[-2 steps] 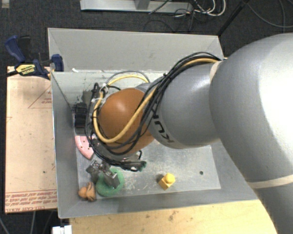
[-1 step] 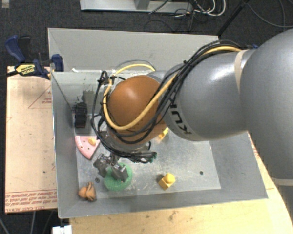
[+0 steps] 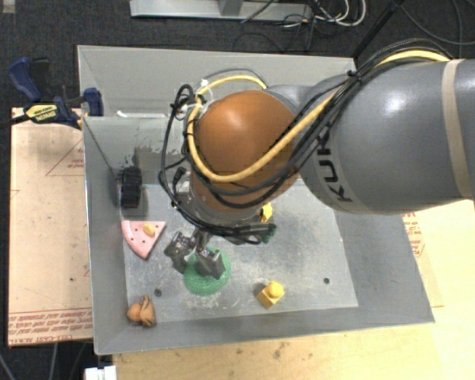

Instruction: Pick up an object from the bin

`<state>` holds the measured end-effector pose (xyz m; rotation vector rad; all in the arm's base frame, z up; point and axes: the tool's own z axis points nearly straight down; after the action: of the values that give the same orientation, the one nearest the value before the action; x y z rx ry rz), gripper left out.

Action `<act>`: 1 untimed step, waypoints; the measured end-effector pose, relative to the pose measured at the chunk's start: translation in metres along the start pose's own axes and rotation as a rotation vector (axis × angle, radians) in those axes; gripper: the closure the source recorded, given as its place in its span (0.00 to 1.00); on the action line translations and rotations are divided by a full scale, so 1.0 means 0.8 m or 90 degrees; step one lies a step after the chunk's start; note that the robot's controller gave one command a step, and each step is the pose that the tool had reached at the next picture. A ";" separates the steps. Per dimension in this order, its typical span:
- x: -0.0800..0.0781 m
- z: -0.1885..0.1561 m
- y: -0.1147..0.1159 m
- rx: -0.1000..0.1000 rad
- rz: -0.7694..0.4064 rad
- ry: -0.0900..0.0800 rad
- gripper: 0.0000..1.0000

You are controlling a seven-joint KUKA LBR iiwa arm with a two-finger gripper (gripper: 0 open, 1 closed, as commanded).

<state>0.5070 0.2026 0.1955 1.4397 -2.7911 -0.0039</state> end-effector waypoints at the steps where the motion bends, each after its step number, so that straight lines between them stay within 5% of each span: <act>1: 0.006 -0.043 0.002 0.004 -0.015 -0.005 1.00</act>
Offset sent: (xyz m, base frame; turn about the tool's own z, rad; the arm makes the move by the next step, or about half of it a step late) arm -0.0109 -0.0365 0.0293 -0.3794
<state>0.5029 0.1992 0.2298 1.4766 -2.7829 -0.0005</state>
